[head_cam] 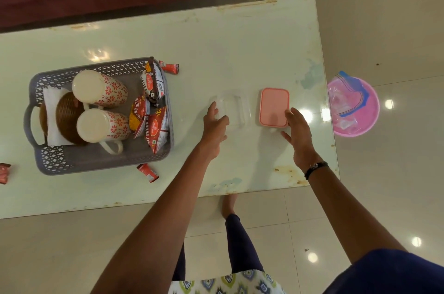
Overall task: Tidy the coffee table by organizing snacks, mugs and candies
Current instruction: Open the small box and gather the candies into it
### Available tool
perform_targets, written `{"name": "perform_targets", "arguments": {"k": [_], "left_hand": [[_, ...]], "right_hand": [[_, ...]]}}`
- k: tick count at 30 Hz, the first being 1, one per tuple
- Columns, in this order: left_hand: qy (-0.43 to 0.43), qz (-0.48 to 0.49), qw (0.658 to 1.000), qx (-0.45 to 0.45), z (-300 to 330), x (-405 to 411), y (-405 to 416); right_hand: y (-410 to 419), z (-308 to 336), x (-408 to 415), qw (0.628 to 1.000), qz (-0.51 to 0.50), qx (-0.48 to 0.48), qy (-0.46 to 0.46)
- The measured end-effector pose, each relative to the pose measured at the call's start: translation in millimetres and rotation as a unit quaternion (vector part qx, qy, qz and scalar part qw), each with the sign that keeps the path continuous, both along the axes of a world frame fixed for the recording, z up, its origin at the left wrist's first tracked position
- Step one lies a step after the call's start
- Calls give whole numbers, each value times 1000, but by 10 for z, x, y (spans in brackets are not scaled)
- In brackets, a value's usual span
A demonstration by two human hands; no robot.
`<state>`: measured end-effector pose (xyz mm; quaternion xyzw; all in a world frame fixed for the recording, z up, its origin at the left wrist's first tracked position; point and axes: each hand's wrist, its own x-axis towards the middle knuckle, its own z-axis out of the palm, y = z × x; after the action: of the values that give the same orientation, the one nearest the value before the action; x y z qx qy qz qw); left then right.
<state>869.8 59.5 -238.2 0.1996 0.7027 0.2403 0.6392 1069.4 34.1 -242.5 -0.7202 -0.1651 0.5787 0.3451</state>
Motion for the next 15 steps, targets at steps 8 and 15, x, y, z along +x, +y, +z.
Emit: {"name": "perform_targets", "arguments": {"k": [8,15], "left_hand": [[218,-184,938,196,114,-272,-973],[331,-23,931,155,-1,-999,-1626]], "right_hand": [[-439,-151,-393,987,-37,-46,-151],[-1048,-125,-1490,943,298,65,-129]]}}
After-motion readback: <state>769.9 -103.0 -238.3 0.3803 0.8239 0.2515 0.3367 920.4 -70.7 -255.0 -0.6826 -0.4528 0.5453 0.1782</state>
